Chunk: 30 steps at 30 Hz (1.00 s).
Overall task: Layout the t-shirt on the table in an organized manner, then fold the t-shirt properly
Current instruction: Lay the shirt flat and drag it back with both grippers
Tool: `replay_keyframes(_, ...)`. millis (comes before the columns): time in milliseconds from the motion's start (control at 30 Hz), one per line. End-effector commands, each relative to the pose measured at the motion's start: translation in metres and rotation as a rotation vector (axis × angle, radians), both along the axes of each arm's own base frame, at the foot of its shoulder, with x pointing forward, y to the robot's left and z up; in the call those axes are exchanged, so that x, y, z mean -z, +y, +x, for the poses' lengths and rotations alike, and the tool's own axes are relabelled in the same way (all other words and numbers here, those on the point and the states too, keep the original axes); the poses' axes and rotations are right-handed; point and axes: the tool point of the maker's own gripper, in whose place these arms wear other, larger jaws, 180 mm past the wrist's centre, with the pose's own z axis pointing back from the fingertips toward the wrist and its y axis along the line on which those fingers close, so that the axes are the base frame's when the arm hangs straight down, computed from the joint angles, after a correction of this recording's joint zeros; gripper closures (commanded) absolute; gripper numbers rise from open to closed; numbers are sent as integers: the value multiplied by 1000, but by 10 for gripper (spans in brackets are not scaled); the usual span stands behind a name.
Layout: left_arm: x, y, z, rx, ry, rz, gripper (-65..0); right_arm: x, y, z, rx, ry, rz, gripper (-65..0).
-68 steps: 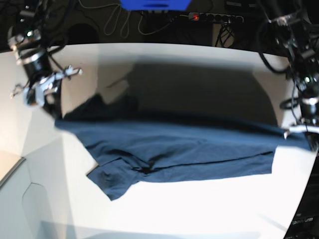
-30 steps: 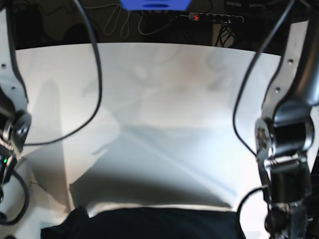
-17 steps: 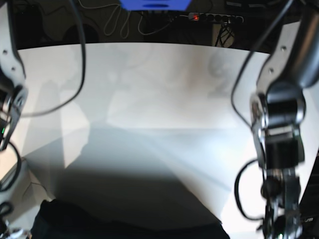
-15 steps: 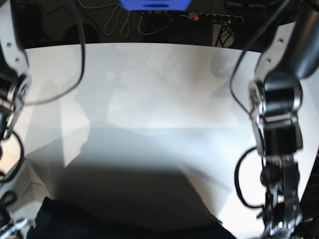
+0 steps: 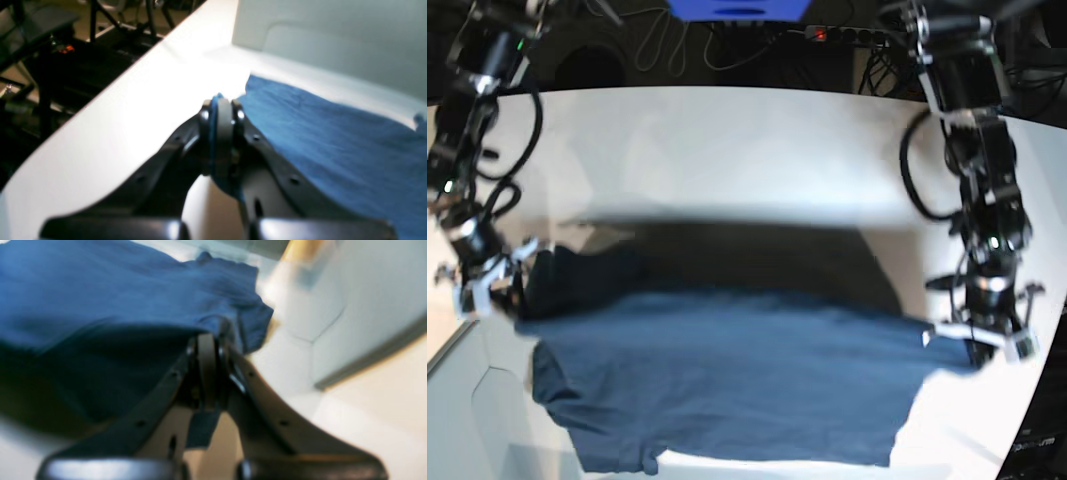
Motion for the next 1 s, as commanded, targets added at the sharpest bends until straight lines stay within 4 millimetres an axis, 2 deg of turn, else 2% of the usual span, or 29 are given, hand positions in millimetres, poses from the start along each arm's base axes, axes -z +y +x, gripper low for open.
replay_keyframes(0,-7,2,-5,2,-33,18,0,-14,-2,-3,4,-55,5,0)
replay_keyframes(100,26,2,-30,3,52,18,0,10,1,-33,13,15,12,0)
replay_keyframes(200,48,2,-50,3,112,19,0,31,5,-54,17,75,25,0)
replay_keyframes(267,52,2,-67,4,127,31,0,44,6,-70,18,120,28,0)
replay_keyframes(400,52,9,-93,-29,137,31,0,59,6,-90,18,174,27,0)
replay_keyframes(500,59,22,-116,-86,159,19,0,72,5,-106,20,221,27,0)
replay_keyframes(667,76,26,-138,-111,213,10,0,94,5,-115,29,280,59,0)
replay_keyframes(800,78,25,-140,-108,221,9,0,99,5,-98,39,276,84,-10)
replay_keyframes(967,78,25,-140,-108,221,9,0,96,0,-82,52,254,99,-203)
